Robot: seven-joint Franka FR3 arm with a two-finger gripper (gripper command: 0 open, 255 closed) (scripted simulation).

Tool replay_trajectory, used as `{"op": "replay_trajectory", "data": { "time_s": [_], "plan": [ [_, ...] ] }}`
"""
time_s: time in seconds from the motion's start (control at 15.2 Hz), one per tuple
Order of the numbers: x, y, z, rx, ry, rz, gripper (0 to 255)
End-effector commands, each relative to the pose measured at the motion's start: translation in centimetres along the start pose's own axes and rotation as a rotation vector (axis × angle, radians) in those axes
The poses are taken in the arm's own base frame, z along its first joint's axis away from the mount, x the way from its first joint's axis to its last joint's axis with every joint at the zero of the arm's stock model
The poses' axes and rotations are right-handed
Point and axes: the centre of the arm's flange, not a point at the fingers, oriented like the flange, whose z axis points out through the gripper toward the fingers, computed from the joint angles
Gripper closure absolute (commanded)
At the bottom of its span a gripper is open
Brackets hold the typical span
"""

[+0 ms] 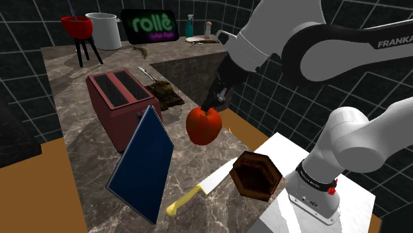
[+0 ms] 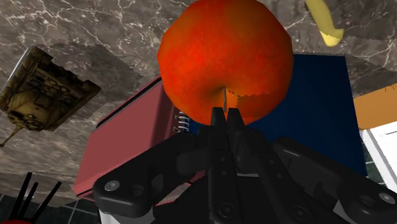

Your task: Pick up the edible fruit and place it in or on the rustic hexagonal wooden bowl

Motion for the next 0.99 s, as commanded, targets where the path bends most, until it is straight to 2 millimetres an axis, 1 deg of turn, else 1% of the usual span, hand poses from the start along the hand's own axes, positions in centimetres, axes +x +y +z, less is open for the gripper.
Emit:
{"op": "replay_trajectory", "data": {
  "time_s": [0.0,0.59,0.66,0.92],
  "plan": [
    [0.5,0.0,-1.0,0.0,0.0,0.0,255],
    [2.5,0.2,-5.3,0.0,0.0,0.0,255],
    [2.6,0.2,-5.5,0.0,0.0,0.0,255],
    [-0.7,-1.8,-9.2,0.0,0.0,0.0,255]
  ]
}}
